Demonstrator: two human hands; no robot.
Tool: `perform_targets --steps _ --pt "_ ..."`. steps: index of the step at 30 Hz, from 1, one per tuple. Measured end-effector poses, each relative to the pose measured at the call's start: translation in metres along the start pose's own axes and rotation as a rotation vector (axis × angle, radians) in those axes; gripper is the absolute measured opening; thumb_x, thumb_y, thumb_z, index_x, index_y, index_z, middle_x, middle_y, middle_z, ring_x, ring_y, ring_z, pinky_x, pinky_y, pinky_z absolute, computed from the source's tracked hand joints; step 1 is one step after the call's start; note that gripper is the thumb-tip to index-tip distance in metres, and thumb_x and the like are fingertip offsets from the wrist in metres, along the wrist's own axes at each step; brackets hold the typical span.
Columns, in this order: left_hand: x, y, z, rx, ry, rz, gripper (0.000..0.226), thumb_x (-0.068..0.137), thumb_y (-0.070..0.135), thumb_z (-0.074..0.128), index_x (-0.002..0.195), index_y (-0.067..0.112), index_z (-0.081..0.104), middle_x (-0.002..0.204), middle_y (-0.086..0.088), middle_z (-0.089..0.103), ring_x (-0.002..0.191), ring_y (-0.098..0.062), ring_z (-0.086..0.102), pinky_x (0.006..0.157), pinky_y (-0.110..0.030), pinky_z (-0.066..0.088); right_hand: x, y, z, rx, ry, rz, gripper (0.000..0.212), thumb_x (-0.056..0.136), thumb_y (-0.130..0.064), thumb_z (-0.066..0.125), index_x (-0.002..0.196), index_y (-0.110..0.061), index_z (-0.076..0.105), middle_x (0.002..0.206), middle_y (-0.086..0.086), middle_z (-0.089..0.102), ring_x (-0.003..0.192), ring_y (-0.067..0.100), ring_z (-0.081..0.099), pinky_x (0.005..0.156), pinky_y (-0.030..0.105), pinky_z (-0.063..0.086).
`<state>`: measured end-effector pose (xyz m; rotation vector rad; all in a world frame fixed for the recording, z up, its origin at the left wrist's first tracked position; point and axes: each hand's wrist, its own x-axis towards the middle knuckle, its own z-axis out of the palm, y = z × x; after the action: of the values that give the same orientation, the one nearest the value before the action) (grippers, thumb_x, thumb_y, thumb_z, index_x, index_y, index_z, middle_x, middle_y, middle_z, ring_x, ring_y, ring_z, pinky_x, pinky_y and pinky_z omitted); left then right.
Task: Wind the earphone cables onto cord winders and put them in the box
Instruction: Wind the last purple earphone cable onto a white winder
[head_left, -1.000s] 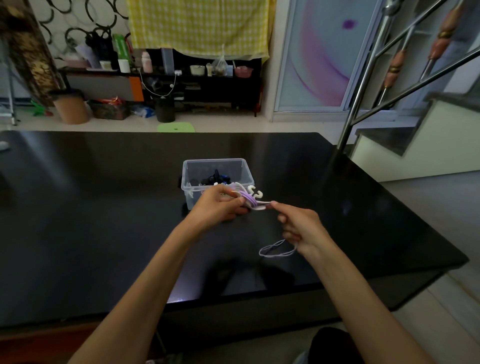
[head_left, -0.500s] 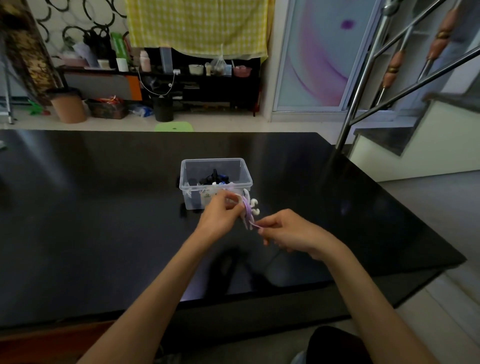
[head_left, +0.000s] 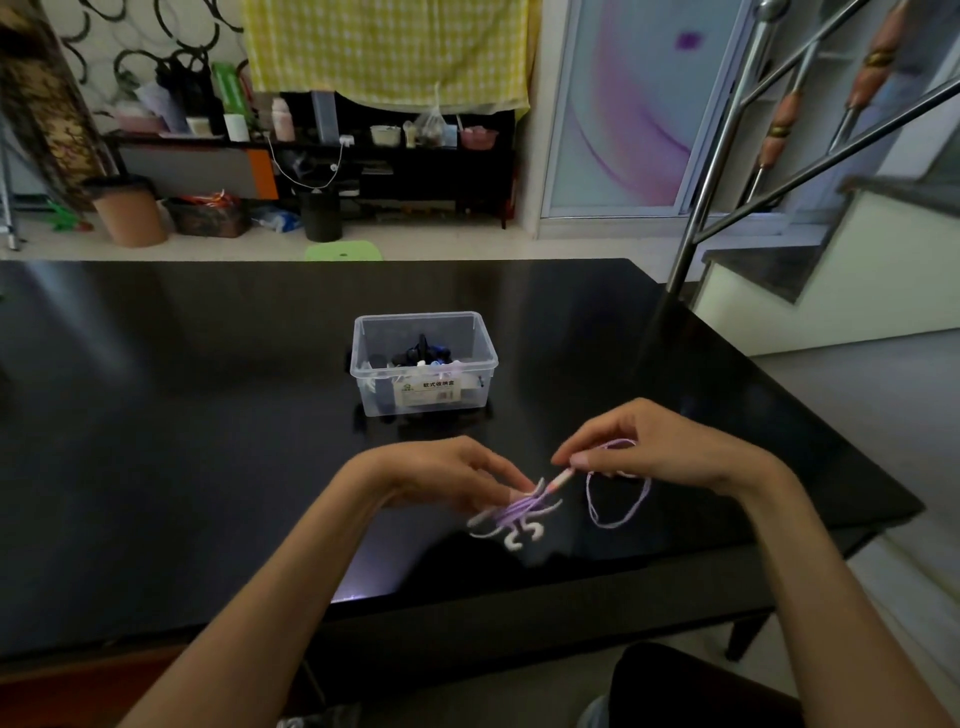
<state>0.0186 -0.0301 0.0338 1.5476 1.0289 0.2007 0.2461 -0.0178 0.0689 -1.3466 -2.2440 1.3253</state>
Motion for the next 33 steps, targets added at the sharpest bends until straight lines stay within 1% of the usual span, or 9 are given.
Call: perform_targets --steps 3,5,11,15,19,24,26,31,33 --pt "0.0 -0.002 0.0 -0.093 -0.031 0.063 0.028 0.096 0.015 0.051 0.122 0.014 0.06 0.103 -0.008 0.065 0.093 -0.016 0.057 0.088 -0.028 0.046 -0.001 0.009 -0.002 0.048 0.085 0.004 0.015 0.089 -0.018 0.06 0.097 -0.025 0.072 0.09 0.003 0.07 0.08 0.018 0.063 0.072 0.02 0.051" --pt "0.002 -0.001 -0.001 -0.159 0.006 0.112 0.031 0.096 0.016 0.051 0.125 0.015 0.059 0.114 -0.012 0.066 0.102 -0.018 0.061 0.093 -0.028 0.048 0.002 0.013 0.003 0.212 0.165 0.0 0.016 0.091 -0.015 0.057 0.099 -0.02 0.07 0.073 0.006 0.062 0.063 0.011 0.055 0.061 0.015 0.048" --pt "0.01 0.004 0.001 -0.461 0.256 0.261 0.031 0.096 0.014 0.049 0.125 0.014 0.059 0.114 -0.005 0.068 0.099 -0.01 0.067 0.082 -0.017 0.051 0.025 0.012 0.017 0.951 0.24 0.13 0.015 0.096 -0.005 0.044 0.103 -0.006 0.058 0.063 0.001 0.049 0.037 0.002 0.037 0.037 0.012 0.035" --pt "0.017 0.004 0.005 -0.677 0.355 0.268 0.025 0.096 0.015 0.049 0.116 0.01 0.063 0.106 -0.011 0.071 0.091 -0.013 0.07 0.077 -0.019 0.056 0.035 0.012 0.027 0.786 0.251 0.199 0.015 0.096 -0.012 0.049 0.104 -0.005 0.059 0.06 -0.001 0.048 0.035 0.001 0.027 0.036 0.013 0.018" --pt "0.024 -0.003 0.002 -0.724 0.509 0.255 0.03 0.097 0.017 0.048 0.121 0.004 0.061 0.112 -0.012 0.069 0.105 -0.021 0.066 0.088 -0.026 0.054 0.039 0.009 0.038 0.31 0.382 0.264 0.024 0.091 -0.028 0.059 0.092 -0.006 0.067 0.06 -0.001 0.049 0.047 0.005 0.036 0.04 0.014 0.027" --pt "0.028 -0.012 0.003 -0.576 0.641 0.161 0.03 0.097 0.022 0.049 0.119 0.009 0.064 0.107 -0.006 0.072 0.104 -0.017 0.066 0.095 -0.031 0.05 0.042 0.005 0.042 0.168 0.45 0.149 0.019 0.084 -0.031 0.068 0.091 -0.013 0.072 0.09 0.011 0.072 0.086 0.021 0.067 0.087 0.033 0.054" --pt "0.029 -0.011 0.003 -0.573 0.631 0.142 0.03 0.097 0.024 0.049 0.119 0.01 0.064 0.108 -0.007 0.071 0.106 -0.018 0.066 0.099 -0.034 0.048 0.041 0.005 0.043 0.083 0.464 0.142 0.019 0.085 -0.033 0.066 0.094 -0.018 0.074 0.091 0.012 0.073 0.09 0.025 0.068 0.091 0.044 0.052" --pt "0.02 -0.008 -0.003 -0.579 0.545 0.171 0.026 0.097 0.02 0.05 0.118 0.014 0.064 0.109 -0.007 0.071 0.103 -0.019 0.067 0.089 -0.028 0.054 0.035 0.001 0.04 0.322 0.489 0.107 0.012 0.085 -0.03 0.066 0.089 -0.025 0.076 0.095 -0.002 0.074 0.098 0.011 0.065 0.099 0.035 0.049" --pt "0.019 -0.008 -0.004 -0.534 0.533 0.161 0.023 0.097 0.021 0.051 0.115 0.019 0.064 0.106 -0.003 0.072 0.099 -0.016 0.068 0.088 -0.028 0.054 0.032 0.0 0.035 0.504 0.554 0.086 0.01 0.084 -0.027 0.068 0.088 -0.023 0.075 0.085 -0.005 0.075 0.083 0.002 0.067 0.084 0.023 0.054"
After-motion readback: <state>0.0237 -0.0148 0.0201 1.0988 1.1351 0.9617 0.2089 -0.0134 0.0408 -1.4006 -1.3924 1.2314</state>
